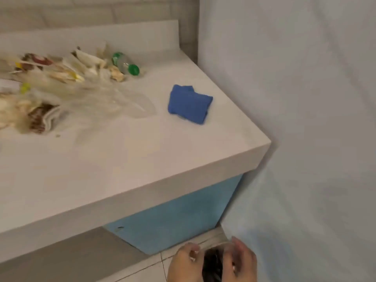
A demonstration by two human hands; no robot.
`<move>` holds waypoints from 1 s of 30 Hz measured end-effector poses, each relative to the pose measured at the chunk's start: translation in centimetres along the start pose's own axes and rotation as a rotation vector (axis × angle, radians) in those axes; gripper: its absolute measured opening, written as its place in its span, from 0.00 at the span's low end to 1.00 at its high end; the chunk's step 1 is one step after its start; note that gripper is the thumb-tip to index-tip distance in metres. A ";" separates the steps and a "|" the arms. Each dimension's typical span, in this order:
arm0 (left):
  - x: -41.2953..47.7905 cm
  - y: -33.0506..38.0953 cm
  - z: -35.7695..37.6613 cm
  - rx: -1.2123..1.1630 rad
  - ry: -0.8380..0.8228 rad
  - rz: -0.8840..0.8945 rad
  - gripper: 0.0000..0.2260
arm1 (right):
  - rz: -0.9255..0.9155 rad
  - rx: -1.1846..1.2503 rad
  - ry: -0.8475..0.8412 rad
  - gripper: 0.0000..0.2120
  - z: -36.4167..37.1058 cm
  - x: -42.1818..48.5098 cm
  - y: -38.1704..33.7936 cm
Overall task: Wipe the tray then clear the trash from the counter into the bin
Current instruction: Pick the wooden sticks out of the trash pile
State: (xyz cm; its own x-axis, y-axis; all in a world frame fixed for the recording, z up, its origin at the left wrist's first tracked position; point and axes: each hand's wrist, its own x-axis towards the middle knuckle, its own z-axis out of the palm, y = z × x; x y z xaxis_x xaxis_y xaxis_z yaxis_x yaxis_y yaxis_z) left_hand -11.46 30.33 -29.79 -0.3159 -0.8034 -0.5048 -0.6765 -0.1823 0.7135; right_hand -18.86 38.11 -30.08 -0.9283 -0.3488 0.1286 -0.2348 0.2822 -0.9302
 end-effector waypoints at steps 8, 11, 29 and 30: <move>-10.3 7.7 -16.2 -0.095 0.058 0.152 0.08 | -0.425 0.337 -0.193 0.06 1.2 -0.4 -19.4; -12.5 8.6 -22.1 -0.119 0.112 0.168 0.05 | -0.469 0.323 -0.300 0.20 3.2 -1.4 -23.4; -9.3 2.4 -52.6 -0.243 0.418 0.167 0.05 | -0.414 0.304 -0.678 0.13 24.1 -11.3 -39.9; -9.0 1.9 -53.7 -0.257 0.432 0.156 0.05 | -0.419 0.294 -0.700 0.13 25.1 -11.7 -40.3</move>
State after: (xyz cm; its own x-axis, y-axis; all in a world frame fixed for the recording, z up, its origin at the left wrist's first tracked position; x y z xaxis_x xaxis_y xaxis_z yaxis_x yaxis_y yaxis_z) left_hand 25.87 6.77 2.19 -0.0604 -0.9826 -0.1754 -0.4411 -0.1313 0.8878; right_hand 8.69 8.43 -2.74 -0.3688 -0.8694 0.3289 -0.3443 -0.2009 -0.9171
